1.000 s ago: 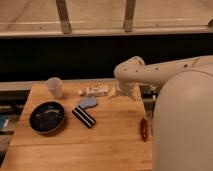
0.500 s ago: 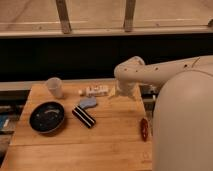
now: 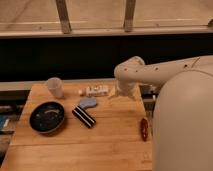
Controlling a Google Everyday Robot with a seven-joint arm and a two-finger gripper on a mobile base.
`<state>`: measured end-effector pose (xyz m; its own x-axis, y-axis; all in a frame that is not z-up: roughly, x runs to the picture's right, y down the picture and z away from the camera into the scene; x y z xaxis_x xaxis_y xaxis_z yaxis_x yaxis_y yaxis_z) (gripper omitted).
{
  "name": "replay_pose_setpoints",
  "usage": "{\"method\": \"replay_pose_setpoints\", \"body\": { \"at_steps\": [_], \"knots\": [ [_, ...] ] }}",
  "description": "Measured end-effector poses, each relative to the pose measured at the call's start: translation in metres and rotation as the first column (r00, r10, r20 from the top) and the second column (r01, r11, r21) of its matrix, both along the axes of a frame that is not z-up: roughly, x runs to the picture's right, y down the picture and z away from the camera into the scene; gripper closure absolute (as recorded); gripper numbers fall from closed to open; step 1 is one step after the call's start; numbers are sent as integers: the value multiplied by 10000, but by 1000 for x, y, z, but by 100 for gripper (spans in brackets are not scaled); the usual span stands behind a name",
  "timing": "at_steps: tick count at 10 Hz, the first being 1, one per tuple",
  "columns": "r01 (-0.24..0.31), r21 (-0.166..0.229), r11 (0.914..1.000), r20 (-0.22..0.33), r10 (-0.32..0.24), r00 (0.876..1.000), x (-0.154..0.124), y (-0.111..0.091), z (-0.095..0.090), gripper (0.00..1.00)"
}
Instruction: Pick up the ceramic cup
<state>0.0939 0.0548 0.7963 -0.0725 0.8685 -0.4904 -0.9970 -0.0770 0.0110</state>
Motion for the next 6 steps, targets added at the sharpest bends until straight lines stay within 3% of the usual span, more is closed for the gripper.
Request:
{"method": "replay_pose_setpoints", "body": {
  "at_steps": [4,6],
  "knots": [
    [12,2,10000,6,-12,10000,0,-1,0,20],
    [336,182,9993,334,-342,9989,-7,-10,-3,20]
  ]
}}
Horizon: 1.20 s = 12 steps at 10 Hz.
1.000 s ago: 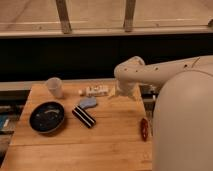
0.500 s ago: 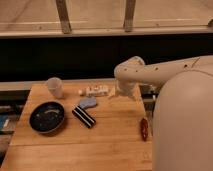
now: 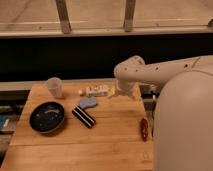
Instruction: Pick up the ceramic cup
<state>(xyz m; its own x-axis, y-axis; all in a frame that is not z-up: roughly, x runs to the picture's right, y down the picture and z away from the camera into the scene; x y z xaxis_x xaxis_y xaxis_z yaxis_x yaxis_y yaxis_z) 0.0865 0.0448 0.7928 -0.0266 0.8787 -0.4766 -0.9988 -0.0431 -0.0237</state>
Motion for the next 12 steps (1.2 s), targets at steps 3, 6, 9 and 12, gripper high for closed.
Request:
{"method": "replay_pose_setpoints", "body": {
  "at_steps": [3,6,9,12],
  "knots": [
    [774,449,9960,751,-806,9939,-47,-30,0,20],
    [1663,818,9827,1495,-1771,9728,-101,-58,5,20],
    [2694,1248,9549,2270,-2918,9291,-172,-77,16,20],
    [3100,1814,9333,2722,-3506,8961,-236,-97,29,20]
  ]
}}
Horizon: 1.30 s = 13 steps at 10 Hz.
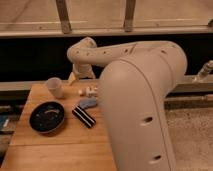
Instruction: Pick up the ceramic cup
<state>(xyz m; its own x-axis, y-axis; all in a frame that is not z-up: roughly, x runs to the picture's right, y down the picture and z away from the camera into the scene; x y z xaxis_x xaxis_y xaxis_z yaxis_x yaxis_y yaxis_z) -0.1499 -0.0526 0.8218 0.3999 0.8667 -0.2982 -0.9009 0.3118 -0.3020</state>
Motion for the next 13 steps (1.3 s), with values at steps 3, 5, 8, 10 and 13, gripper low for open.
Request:
{"method": "replay_pose_setpoints", "body": {
  "at_steps": [3,5,8,10,13],
  "knots": [
    [-71,213,9997,-9,72,10000,-21,-7,4,20],
    [-86,156,9998,32,85,10000,-25,-5,4,20],
    [-1694,-408,9847,-644,1666,9839,-7,6,11,20],
    [-3345,-662,9401,-1430,3229,9356,3,10,14,20],
    [-3875,-768,9187,-1396,3749,9165,-4,2,27,20]
  ]
}}
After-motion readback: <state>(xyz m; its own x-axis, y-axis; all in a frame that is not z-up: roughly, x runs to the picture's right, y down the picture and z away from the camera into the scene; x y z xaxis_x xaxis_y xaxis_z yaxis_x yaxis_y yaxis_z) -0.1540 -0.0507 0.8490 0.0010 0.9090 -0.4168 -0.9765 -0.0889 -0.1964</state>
